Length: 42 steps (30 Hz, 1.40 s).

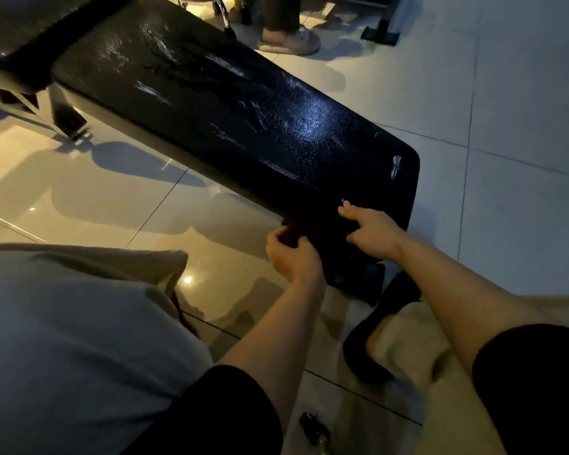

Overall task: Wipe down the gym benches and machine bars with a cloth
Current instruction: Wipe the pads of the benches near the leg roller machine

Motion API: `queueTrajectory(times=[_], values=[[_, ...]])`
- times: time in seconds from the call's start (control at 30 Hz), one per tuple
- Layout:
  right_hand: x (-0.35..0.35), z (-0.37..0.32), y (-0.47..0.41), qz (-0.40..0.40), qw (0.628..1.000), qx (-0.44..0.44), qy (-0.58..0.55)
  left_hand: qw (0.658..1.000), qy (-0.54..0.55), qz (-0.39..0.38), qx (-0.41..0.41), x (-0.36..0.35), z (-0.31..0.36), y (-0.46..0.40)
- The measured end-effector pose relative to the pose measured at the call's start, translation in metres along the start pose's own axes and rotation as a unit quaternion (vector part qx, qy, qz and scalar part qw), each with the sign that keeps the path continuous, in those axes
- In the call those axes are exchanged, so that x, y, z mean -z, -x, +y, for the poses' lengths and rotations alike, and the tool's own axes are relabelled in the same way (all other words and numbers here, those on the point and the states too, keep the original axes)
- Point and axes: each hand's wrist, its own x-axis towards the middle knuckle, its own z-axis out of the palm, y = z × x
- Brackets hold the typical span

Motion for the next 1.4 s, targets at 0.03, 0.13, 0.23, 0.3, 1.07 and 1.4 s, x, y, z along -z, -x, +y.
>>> queueTrajectory(times=[0.03, 0.13, 0.23, 0.3, 1.07, 1.4], values=[[0.001, -0.001, 0.000, -0.003, 1.000, 0.001, 0.007, 1.000, 0.013, 0.027, -0.006, -0.001, 0.007, -0.004], [-0.001, -0.005, 0.002, -0.003, 1.000, 0.001, 0.025, 0.993, -0.057, 0.006, -0.099, -0.010, 0.017, 0.007], [-0.004, -0.008, 0.006, -0.002, 0.999, 0.003, 0.043, 0.976, -0.125, -0.124, -0.130, -0.017, -0.001, 0.031], [-0.005, -0.006, 0.005, -0.010, 0.999, 0.007, 0.039, 0.973, -0.128, -0.144, -0.125, -0.016, -0.012, 0.037], [-0.004, 0.012, -0.002, -0.008, 0.998, 0.054, 0.014, 0.866, -0.249, -0.256, -0.350, -0.004, -0.043, 0.014], [-0.004, 0.012, 0.002, -0.022, 0.998, 0.060, 0.014, 0.884, -0.186, 0.019, -0.428, -0.013, 0.006, 0.002]])
